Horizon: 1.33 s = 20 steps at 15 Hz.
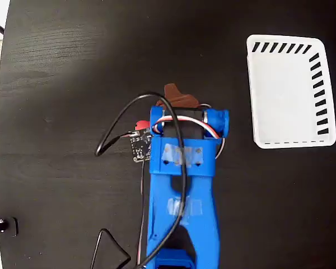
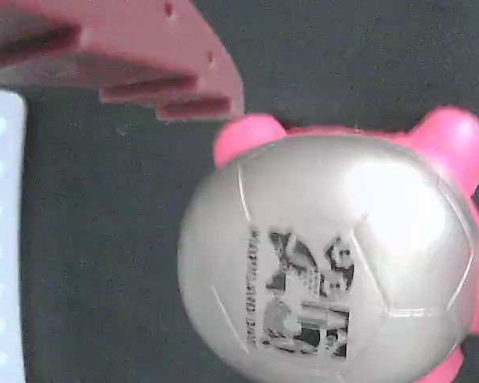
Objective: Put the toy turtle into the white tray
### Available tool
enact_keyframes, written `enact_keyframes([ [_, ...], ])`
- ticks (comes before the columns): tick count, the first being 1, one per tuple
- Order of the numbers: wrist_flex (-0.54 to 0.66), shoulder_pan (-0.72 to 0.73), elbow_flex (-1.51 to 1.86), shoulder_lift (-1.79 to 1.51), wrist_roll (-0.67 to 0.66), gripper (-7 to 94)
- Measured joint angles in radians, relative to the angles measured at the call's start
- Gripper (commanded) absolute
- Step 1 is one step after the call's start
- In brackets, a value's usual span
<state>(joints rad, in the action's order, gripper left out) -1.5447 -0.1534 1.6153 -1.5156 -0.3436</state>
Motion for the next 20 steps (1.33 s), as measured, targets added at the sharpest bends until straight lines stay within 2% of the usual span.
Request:
enact_keyframes([
  [6,0.054,-0.002,0.064,0.057,0.000,67],
  [18,0.265,-0.006,0.213,0.106,0.000,67],
  [19,0.268,-0.009,0.219,0.106,0.000,66],
  [20,0.264,-0.011,0.229,0.106,0.000,58],
])
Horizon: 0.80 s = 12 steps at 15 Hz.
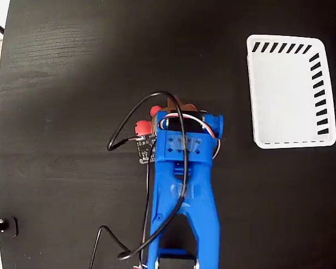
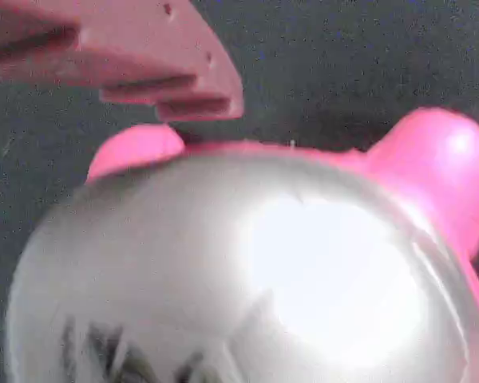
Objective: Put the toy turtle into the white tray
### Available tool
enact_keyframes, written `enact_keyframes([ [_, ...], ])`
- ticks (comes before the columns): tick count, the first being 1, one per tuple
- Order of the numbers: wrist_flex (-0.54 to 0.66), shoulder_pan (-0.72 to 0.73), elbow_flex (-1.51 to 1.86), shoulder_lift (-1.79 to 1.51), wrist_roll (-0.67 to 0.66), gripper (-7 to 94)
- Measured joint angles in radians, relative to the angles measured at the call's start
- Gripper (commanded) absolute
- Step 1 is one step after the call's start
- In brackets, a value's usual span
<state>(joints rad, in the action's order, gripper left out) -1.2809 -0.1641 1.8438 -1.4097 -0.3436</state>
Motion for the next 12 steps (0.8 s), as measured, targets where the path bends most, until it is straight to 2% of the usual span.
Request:
enact_keyframes([
  [2,0.025,0.002,0.000,0.000,0.000,49],
  [3,0.038,0.005,0.006,0.000,0.000,47],
  [8,0.074,0.017,0.020,-0.003,0.000,4],
  [9,0.074,0.017,0.020,-0.003,0.000,0],
  [12,0.074,0.017,0.020,-0.003,0.000,0],
])
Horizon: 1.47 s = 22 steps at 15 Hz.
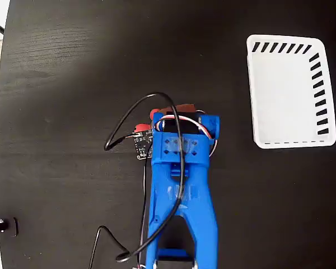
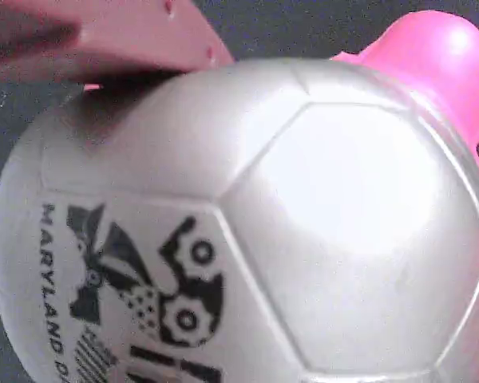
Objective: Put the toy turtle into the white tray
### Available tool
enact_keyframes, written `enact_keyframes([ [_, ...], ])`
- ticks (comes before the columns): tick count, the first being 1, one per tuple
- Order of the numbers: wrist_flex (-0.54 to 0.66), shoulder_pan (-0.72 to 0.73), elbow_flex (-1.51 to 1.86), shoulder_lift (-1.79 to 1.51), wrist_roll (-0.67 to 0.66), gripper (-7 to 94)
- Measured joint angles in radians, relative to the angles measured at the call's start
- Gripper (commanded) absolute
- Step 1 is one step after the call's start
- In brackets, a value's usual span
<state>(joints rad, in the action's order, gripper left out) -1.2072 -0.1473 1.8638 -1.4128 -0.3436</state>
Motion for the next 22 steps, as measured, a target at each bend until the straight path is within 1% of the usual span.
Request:
enact_keyframes([
  [2,-0.029,0.000,-0.014,0.000,0.018,0],
  [4,-0.121,-0.003,-0.052,0.003,0.025,0],
  [5,-0.186,-0.008,-0.092,0.003,0.025,0],
  [10,-0.390,-0.025,-0.304,-0.064,0.025,0],
  [12,-0.426,-0.034,-0.350,-0.101,0.025,0],
  [16,-0.439,-0.055,-0.359,-0.118,0.025,0],
  [18,-0.469,-0.117,-0.440,-0.118,0.018,0],
  [22,-0.541,-0.295,-0.765,-0.026,-0.002,0],
])
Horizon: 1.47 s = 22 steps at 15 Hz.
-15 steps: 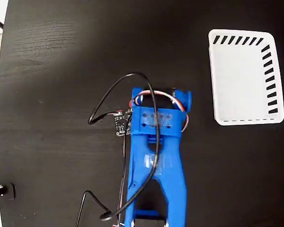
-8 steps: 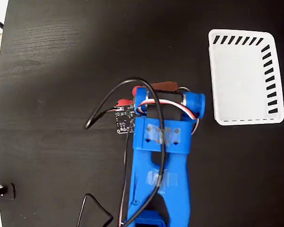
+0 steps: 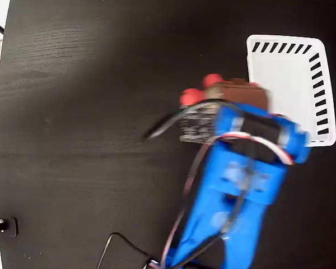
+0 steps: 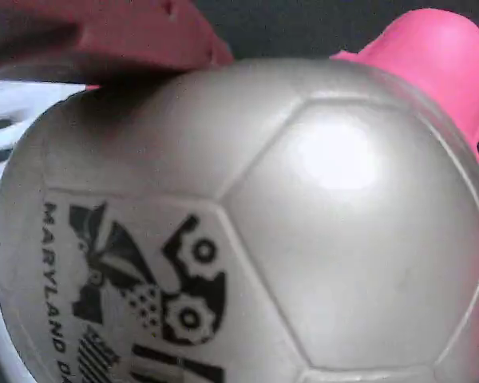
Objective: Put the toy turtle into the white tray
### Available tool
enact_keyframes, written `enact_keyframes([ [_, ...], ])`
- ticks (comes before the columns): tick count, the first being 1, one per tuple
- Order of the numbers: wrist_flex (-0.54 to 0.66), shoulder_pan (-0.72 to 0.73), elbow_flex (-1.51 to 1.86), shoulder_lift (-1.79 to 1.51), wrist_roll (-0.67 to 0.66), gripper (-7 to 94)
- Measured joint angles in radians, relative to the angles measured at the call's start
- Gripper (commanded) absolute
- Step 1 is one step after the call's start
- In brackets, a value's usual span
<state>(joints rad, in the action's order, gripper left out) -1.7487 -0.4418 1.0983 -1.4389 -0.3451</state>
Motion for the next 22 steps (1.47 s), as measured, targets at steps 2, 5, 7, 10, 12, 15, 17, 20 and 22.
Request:
enact_keyframes([
  [2,-0.012,-0.084,-0.138,0.086,0.005,0],
  [5,-0.012,-0.175,-0.319,0.249,0.028,0],
  [7,-0.012,-0.229,-0.453,0.357,0.066,0],
  [10,-0.012,-0.249,-0.586,0.485,0.118,0],
  [12,-0.012,-0.252,-0.627,0.551,0.141,0],
  [15,-0.012,-0.252,-0.681,0.641,0.167,0],
  [17,-0.005,-0.253,-0.699,0.673,0.173,0],
  [20,0.011,-0.275,-0.713,0.701,0.186,0],
  [22,0.011,-0.276,-0.730,0.715,0.184,0],
])
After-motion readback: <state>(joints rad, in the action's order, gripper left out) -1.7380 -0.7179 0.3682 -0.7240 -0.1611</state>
